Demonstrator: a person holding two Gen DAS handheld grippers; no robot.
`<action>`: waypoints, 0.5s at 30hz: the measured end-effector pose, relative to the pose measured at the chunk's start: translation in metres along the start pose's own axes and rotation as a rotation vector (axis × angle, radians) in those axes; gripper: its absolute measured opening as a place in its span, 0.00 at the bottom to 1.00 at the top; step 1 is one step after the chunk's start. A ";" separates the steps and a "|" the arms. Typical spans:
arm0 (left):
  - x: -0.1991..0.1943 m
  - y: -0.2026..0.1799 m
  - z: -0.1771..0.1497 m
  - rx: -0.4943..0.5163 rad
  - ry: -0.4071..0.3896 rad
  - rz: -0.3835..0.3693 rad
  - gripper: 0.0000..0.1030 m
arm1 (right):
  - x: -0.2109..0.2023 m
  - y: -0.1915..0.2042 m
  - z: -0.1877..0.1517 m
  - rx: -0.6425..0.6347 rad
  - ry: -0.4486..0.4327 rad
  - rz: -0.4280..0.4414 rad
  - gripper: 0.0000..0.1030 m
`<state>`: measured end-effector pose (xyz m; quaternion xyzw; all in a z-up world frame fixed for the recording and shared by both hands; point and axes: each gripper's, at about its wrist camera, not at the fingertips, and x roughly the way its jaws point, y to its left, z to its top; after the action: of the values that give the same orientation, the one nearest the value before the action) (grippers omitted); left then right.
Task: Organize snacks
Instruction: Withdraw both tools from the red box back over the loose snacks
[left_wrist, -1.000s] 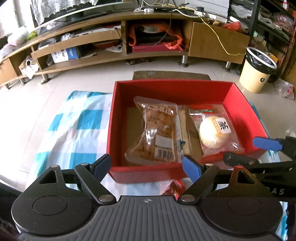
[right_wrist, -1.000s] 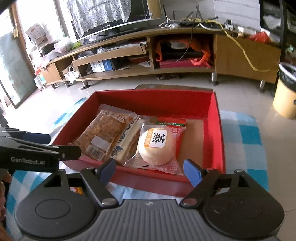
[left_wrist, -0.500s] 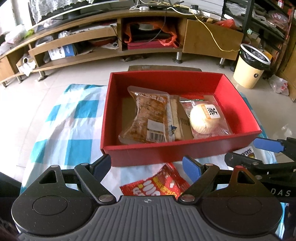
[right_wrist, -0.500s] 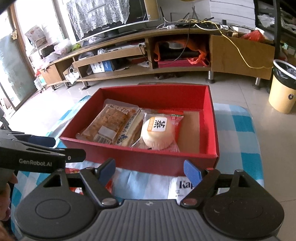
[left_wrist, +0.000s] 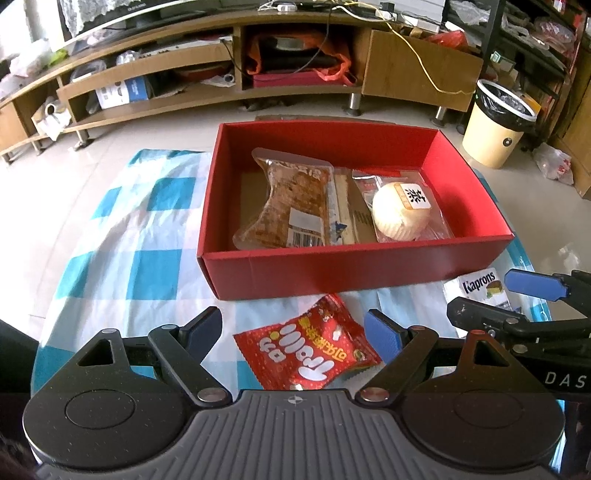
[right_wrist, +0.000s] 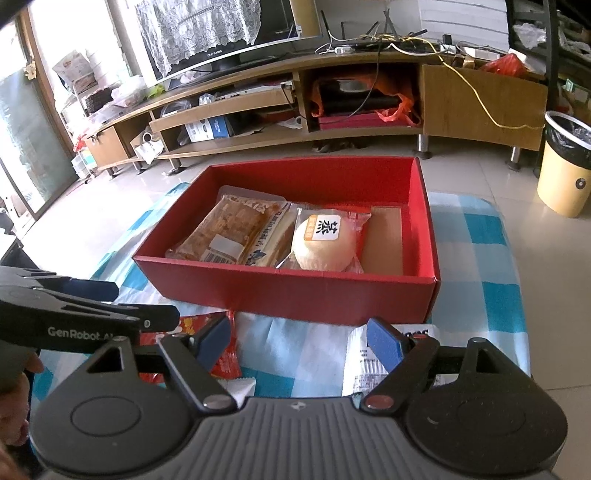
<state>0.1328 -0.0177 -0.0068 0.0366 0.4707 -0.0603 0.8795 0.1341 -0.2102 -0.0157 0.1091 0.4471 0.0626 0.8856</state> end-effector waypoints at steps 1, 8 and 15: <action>0.000 0.000 -0.001 0.001 0.001 -0.001 0.86 | -0.001 0.000 -0.001 0.003 0.002 0.001 0.75; -0.002 -0.003 -0.013 0.004 0.022 -0.008 0.86 | -0.002 -0.001 -0.012 0.013 0.028 -0.001 0.75; -0.002 -0.011 -0.028 0.025 0.051 -0.016 0.86 | -0.005 -0.002 -0.027 0.017 0.064 -0.006 0.75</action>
<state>0.1069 -0.0255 -0.0202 0.0452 0.4922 -0.0725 0.8663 0.1099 -0.2097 -0.0280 0.1132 0.4759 0.0597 0.8701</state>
